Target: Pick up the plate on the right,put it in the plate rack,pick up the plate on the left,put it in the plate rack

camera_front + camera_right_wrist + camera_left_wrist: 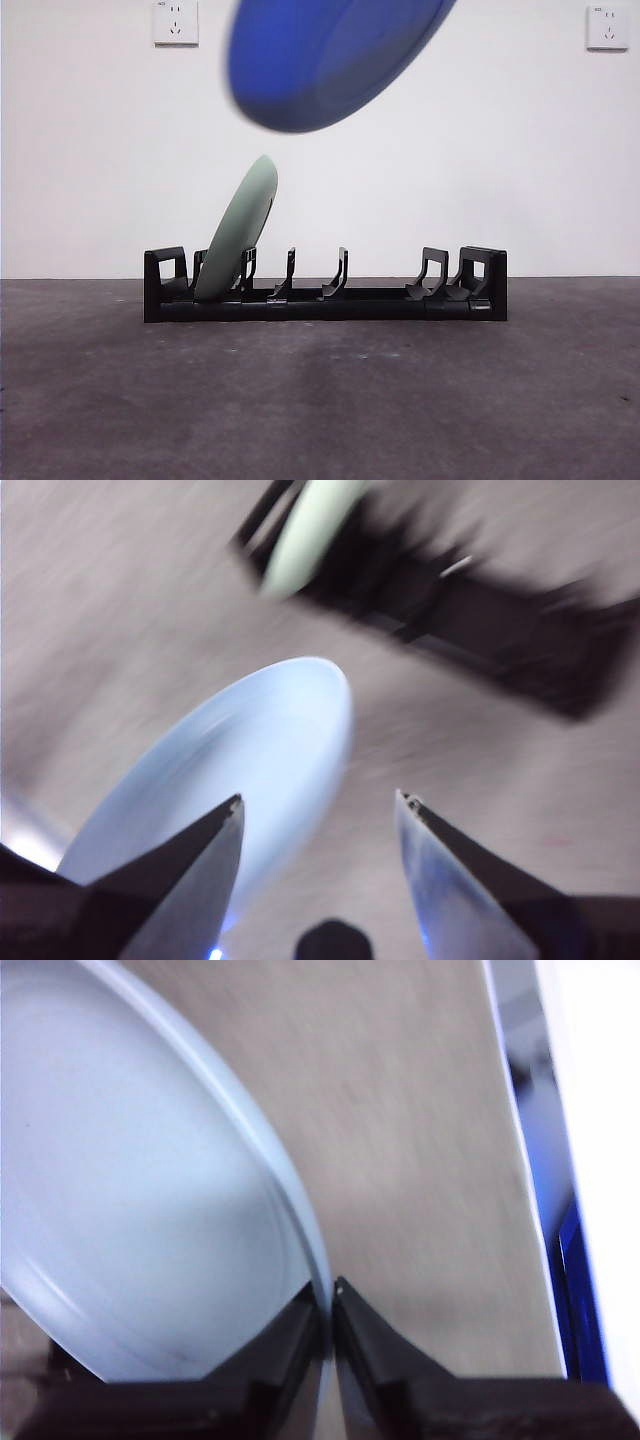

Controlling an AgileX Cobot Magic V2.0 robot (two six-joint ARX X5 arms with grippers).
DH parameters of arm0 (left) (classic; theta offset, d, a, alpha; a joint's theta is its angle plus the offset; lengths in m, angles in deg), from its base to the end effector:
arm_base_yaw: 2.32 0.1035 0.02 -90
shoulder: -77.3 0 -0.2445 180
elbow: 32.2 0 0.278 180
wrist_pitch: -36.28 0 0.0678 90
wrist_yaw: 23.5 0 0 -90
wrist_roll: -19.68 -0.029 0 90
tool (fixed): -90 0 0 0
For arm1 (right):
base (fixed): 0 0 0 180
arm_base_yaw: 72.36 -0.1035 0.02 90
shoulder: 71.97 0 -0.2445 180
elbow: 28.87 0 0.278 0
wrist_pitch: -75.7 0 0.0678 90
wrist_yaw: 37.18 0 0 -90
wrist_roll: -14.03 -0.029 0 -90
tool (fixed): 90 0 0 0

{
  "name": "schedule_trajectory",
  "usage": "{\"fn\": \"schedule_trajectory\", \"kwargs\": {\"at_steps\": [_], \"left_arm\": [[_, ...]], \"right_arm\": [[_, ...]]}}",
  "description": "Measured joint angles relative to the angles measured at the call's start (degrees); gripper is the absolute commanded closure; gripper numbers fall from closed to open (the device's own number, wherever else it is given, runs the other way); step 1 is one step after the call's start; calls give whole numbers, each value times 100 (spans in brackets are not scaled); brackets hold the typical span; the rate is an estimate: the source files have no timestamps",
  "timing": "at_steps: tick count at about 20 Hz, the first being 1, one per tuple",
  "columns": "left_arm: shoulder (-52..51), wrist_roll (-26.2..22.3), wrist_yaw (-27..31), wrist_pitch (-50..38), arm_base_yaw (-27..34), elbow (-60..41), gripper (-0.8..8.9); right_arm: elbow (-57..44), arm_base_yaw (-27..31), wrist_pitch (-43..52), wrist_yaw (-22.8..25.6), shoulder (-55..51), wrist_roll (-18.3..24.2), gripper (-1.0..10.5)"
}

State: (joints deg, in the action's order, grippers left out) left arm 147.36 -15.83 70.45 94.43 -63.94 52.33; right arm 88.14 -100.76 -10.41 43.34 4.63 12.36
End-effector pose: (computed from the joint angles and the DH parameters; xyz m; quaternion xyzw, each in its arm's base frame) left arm 0.1328 -0.2417 0.3360 0.4398 0.1613 -0.5217 0.7130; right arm 0.2109 0.1195 0.4526 -0.0511 0.3874 0.2935 0.8725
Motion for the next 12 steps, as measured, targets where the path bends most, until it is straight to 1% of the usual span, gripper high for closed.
{"fn": "schedule_trajectory", "kwargs": {"at_steps": [2,4,7,10,12], "left_arm": [[0,433,-367,-765,289,0,822],[4,951,-750,-1563,651,0,822],[48,1641,-1150,-2577,1244,0,822],[304,2149,-1617,-3191,1799,0,822],[614,2400,-1711,-3495,2068,0,822]], "right_arm": [[2,2,-7,348,-417,0,685],[4,4,-118,415,-750,0,685],[7,4,-382,415,-1095,0,690],[7,-2,-389,387,-1287,2,690],[7,-2,-389,153,-1364,0,690]]}}
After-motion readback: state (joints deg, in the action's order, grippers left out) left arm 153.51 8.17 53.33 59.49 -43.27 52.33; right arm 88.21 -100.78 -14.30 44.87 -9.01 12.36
